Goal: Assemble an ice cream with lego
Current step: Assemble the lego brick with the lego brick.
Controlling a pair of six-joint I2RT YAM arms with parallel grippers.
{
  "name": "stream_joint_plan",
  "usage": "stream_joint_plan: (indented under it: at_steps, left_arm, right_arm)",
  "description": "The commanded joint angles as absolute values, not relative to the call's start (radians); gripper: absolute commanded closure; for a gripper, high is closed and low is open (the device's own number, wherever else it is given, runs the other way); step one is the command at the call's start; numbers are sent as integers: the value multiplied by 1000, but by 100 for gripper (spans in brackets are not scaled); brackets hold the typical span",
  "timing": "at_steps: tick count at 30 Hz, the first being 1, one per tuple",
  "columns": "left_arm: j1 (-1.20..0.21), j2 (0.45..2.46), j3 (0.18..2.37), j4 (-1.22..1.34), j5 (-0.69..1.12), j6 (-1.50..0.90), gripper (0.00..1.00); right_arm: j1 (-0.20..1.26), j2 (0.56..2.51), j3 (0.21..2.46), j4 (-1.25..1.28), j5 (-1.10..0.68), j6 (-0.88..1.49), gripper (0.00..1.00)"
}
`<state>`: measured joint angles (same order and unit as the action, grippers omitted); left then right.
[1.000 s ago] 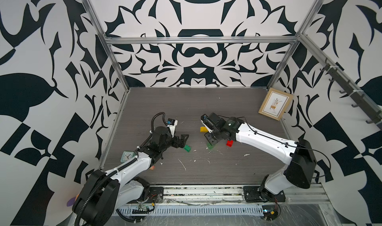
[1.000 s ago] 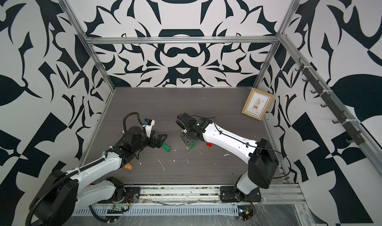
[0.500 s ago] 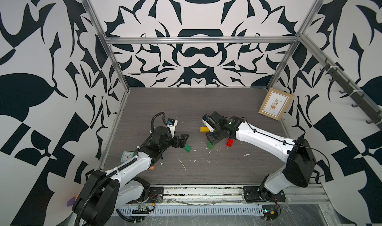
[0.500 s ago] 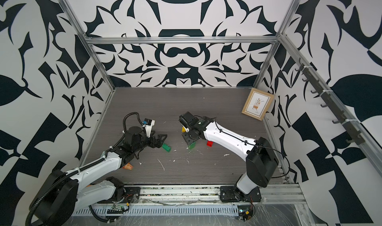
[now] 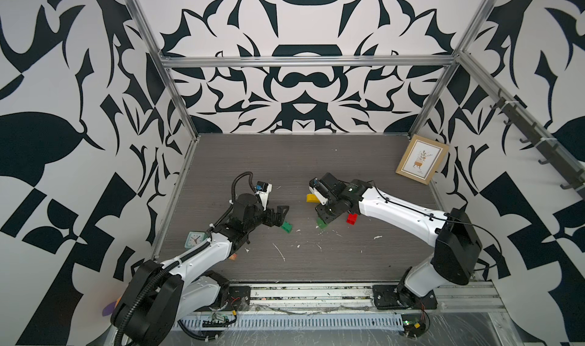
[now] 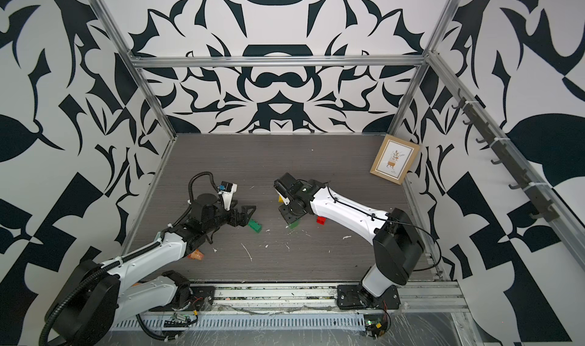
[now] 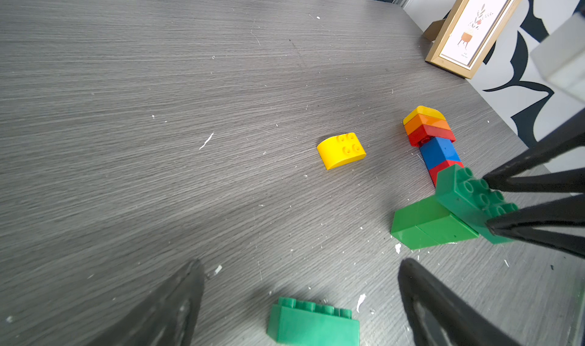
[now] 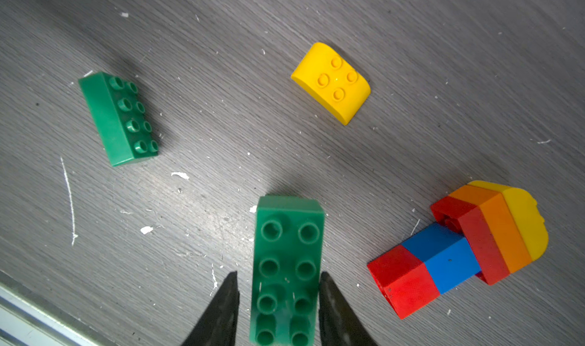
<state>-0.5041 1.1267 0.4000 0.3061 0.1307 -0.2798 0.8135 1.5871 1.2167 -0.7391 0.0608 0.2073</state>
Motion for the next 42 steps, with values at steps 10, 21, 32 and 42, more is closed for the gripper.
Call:
stream_joint_plan:
  at_steps: [10,21,32,42]
  left_arm:
    - [-506,1125,425,285,128,-273,1]
    - [-506,1128,426,282,129,-273,1]
    - [-506,1128,426,282,129,-272,1]
    - [-506,1125,426,281,125,-271,1]
  right_arm:
    - [808,1561,1217,-726,59,199,45]
    - [795,1572,1186,-692,28,185,55]
    - [793,1579,1207,-731,48,178,64]
    - [793,1663,1284,-887,52,157,74]
